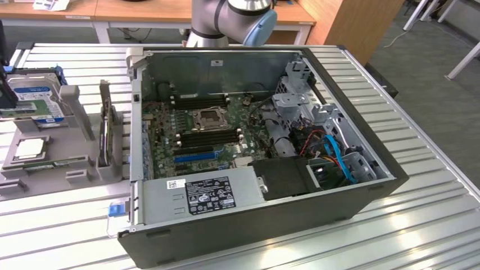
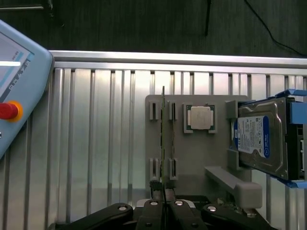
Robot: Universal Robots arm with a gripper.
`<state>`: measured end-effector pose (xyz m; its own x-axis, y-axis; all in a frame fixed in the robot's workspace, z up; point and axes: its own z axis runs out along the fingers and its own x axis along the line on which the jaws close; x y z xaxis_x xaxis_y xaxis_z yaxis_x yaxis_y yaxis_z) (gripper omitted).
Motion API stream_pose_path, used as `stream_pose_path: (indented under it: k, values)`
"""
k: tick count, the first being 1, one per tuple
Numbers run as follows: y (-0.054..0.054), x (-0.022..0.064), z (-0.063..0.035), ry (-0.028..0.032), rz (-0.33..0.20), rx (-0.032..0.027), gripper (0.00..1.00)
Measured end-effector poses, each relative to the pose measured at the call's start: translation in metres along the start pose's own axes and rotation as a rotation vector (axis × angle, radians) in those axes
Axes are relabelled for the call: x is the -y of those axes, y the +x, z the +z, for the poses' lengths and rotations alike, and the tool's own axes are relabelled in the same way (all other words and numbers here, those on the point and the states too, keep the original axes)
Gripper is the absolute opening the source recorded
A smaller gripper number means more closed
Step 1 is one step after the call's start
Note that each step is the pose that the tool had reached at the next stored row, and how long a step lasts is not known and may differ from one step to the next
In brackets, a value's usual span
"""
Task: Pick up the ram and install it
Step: 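Pick up the ram and move it above insertion slot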
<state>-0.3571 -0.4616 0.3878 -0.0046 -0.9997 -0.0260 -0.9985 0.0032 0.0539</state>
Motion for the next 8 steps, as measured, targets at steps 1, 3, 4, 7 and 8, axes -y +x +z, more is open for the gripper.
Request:
stream_pose_path:
  k: [1, 3, 4, 7, 8]
  values:
    - [0.0000, 0.0007, 0.0000, 0.0001, 0.000, 0.0001, 0.11]
    - [-0.0001, 0.0024, -0.0001, 0.0001, 0.000, 0.0001, 0.11]
    - [-0.0001, 0.0036, -0.0001, 0.0001, 0.000, 0.0002, 0.11]
    - [-0.0001, 0.0073, -0.0003, 0.0001, 0.000, 0.0002, 0.11]
    - [-0.0001, 0.0087, -0.0004, 0.0001, 0.000, 0.0001, 0.11]
